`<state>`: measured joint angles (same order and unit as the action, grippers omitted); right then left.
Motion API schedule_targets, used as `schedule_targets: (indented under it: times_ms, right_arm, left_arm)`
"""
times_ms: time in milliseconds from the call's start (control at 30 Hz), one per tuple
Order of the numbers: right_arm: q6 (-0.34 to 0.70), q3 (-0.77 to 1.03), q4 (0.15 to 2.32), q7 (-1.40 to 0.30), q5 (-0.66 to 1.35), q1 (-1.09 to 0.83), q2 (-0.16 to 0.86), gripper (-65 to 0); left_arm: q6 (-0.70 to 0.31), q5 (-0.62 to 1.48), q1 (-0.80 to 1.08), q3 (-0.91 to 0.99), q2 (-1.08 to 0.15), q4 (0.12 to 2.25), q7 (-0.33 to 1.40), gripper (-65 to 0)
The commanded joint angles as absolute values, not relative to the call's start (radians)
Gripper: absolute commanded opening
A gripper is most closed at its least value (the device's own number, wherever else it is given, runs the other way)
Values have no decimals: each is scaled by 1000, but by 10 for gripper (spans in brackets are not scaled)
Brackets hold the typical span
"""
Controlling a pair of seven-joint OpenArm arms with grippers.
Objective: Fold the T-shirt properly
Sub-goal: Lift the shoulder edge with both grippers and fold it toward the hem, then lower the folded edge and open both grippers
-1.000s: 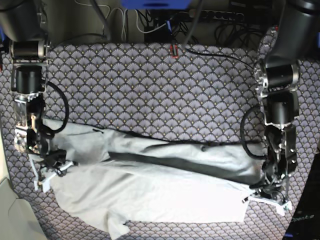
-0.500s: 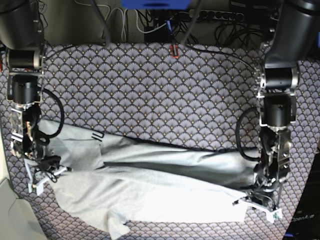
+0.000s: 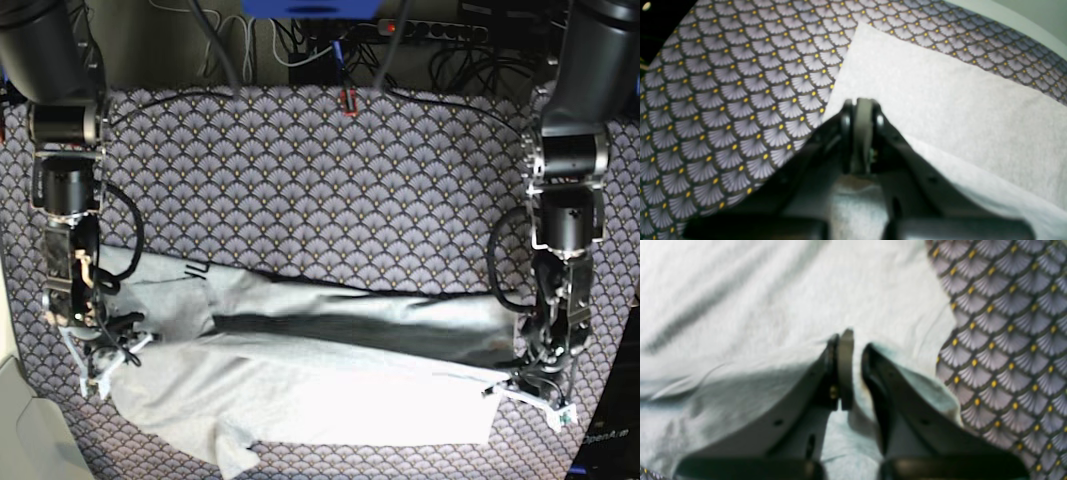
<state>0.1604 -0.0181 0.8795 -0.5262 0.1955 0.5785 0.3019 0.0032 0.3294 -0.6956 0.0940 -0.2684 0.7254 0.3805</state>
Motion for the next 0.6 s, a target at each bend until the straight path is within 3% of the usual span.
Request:
schedule_targets:
  times_ms: [0, 67, 233, 367, 567]
  right_arm:
    - [162, -13, 897, -503, 191, 610, 315, -650]
    - [162, -13, 897, -510, 191, 610, 317, -602]
    - [162, -13, 897, -513, 191, 602, 317, -440]
    - [162, -13, 897, -513, 193, 599, 317, -328]
    - [162, -5, 914, -510, 197, 564, 346, -315]
  left_arm:
    - [-2, 331, -731, 94, -280, 745, 355, -639]
    - [-2, 331, -731, 94, -283, 745, 361, -604]
    - [-2, 331, -716, 94, -294, 748, 361, -411]
    - [-1, 331, -707, 94, -297, 748, 361, -372]
    - [2, 340, -585, 105, -323, 817, 383, -370]
